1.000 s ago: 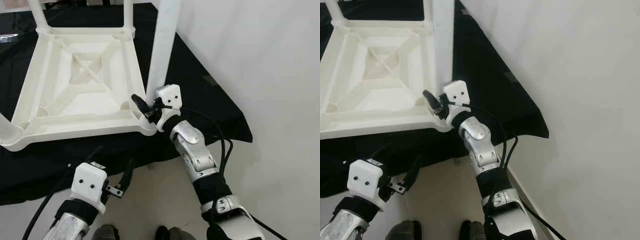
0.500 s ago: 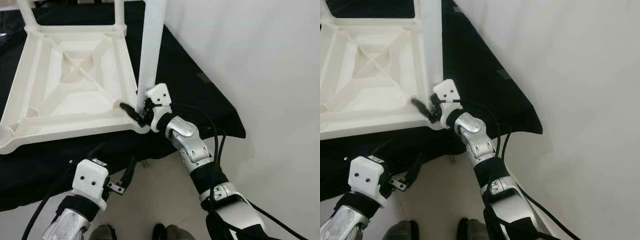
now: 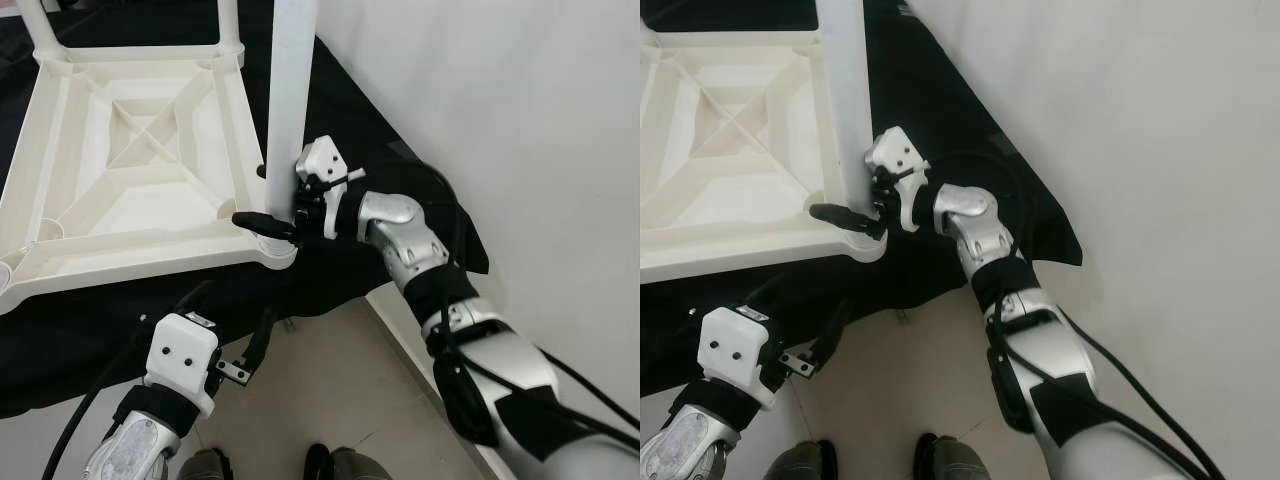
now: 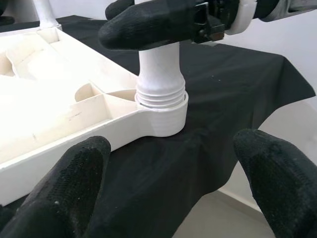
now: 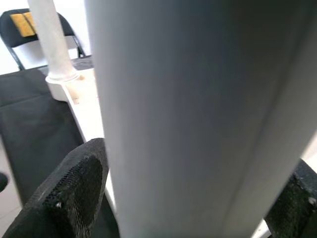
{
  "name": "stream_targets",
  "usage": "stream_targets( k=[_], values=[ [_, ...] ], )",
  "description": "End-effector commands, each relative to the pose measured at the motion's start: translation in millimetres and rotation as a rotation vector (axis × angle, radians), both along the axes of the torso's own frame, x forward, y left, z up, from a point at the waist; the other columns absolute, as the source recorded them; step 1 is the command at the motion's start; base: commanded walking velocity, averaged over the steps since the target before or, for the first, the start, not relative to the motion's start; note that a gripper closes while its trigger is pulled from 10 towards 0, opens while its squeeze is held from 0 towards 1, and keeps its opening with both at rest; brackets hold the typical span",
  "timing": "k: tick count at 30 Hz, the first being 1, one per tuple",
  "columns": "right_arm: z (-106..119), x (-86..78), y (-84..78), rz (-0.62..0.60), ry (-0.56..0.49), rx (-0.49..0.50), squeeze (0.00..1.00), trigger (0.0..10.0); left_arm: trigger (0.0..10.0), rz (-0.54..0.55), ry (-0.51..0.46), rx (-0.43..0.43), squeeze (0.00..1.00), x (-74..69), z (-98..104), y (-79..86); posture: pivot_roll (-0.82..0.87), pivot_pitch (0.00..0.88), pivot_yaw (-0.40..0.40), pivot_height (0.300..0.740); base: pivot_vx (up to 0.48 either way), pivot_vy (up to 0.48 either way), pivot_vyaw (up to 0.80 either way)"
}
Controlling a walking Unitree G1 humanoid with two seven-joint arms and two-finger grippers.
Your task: Building children table
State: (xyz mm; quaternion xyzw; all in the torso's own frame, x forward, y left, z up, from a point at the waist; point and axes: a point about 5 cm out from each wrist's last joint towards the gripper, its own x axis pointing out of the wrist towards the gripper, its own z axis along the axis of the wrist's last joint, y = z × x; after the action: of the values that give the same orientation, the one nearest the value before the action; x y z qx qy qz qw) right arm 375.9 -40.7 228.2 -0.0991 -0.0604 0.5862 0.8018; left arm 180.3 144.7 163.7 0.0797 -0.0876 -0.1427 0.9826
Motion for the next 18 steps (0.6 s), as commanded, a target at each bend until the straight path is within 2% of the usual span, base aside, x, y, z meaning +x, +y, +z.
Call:
stream_targets(
  k=[1, 2, 3, 6, 7, 11, 18],
  values=[
    [1.7, 0.5, 2.4, 0.025, -0.002, -0.035, 0.0, 10.0, 10.0, -0.004, 0.032, 0.014, 0.0, -1.4, -5.9, 0.6, 0.25, 0.19, -0.157, 0.74, 0.0, 0.0, 0.0],
    [1.7, 0.5, 2.4, 0.025, -0.002, -0.035, 0.0, 10.0, 10.0, -0.004, 0.032, 0.014, 0.0, -1.4, -5.9, 0.6, 0.25, 0.19, -0.157, 0.74, 0.0, 0.0, 0.0],
    [1.6, 0.0, 2.8, 0.047, 0.003, -0.043, 0.0, 6.0, 10.0, -0.003, 0.03, 0.013, 0.0, -1.3, -5.6, 0.5, 0.25, 0.19, -0.157, 0.74, 0.0, 0.0, 0.0],
    [1.4, -0.5, 3.1, 0.064, 0.007, -0.048, 0.0, 6.0, 10.0, -0.003, 0.03, 0.014, 0.0, -1.2, -5.5, 0.4, 0.25, 0.19, -0.157, 0.74, 0.0, 0.0, 0.0],
    [-0.4, -1.0, 3.4, 0.085, 0.016, -0.058, 0.0, 0.0, 10.0, -0.003, 0.029, 0.016, 0.0, -1.0, -5.6, 0.1, 0.25, 0.19, -0.16, 0.74, 0.0, 0.0, 0.0],
    [-7.2, -2.3, 3.3, 0.135, 0.037, -0.09, 0.0, 0.0, 10.0, 0.003, 0.026, 0.022, 0.0, -0.6, -4.7, 1.6, 0.26, 0.191, -0.163, 0.74, 0.0, 0.0, 0.0],
    [-8.9, -1.5, 1.3, 0.132, 0.044, -0.096, 0.0, 0.0, 10.0, 0.006, 0.023, 0.022, 0.0, -0.6, -4.2, 2.0, 0.25, 0.19, -0.164, 0.74, 0.0, 0.0, 0.0]
  ],
)
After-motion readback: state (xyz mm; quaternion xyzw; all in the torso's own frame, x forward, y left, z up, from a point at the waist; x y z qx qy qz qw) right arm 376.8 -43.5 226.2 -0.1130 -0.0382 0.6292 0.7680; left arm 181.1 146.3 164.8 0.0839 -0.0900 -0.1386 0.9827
